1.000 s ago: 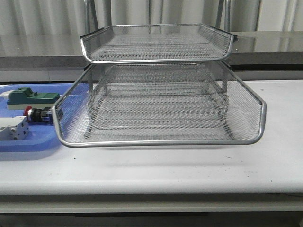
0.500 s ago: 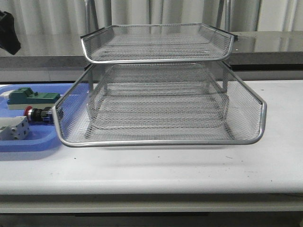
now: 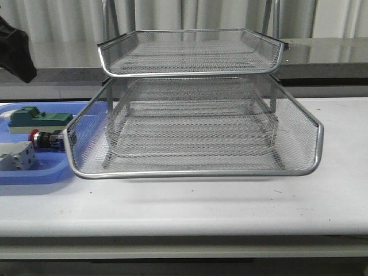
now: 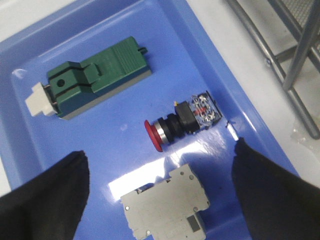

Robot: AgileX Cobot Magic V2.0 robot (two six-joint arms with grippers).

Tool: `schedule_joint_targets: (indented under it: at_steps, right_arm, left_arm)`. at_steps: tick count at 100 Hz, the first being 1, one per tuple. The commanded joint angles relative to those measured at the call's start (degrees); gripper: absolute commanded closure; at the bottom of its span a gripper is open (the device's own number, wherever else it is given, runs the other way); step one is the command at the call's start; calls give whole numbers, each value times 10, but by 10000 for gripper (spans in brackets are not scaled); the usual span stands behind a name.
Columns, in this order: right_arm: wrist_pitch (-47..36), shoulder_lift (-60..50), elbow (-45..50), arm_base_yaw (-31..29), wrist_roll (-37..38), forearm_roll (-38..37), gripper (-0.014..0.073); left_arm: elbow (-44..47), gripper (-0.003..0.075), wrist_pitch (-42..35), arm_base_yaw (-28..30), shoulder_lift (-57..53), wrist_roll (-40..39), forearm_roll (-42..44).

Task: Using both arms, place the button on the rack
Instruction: 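Lower the left gripper onto the red-capped button in the blue tray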

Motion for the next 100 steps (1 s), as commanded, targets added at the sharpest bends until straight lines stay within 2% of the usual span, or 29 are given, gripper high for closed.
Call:
schedule_joint_targets:
  at_steps: [1,30,45,68,100]
  right_arm:
    - [-32,5,-18,-2,-1,0,664]
    - [-32,5,-18,-2,-1,0,664]
    - [-32,5,-18,-2,-1,0,664]
    - [-31,5,-18,-2,-1,0,664]
    - [-31,5,-18,-2,-1,0,664]
  left_arm:
    - [-52,159,35,-4,7,24,-11]
    - [-205,159,145,-4,125,131,-15]
    - [-233,159,188,-4,155,212,-19]
    - [-233,159,189,-4,183,288,-55]
    - [-233,159,171,-4,208,315,-72]
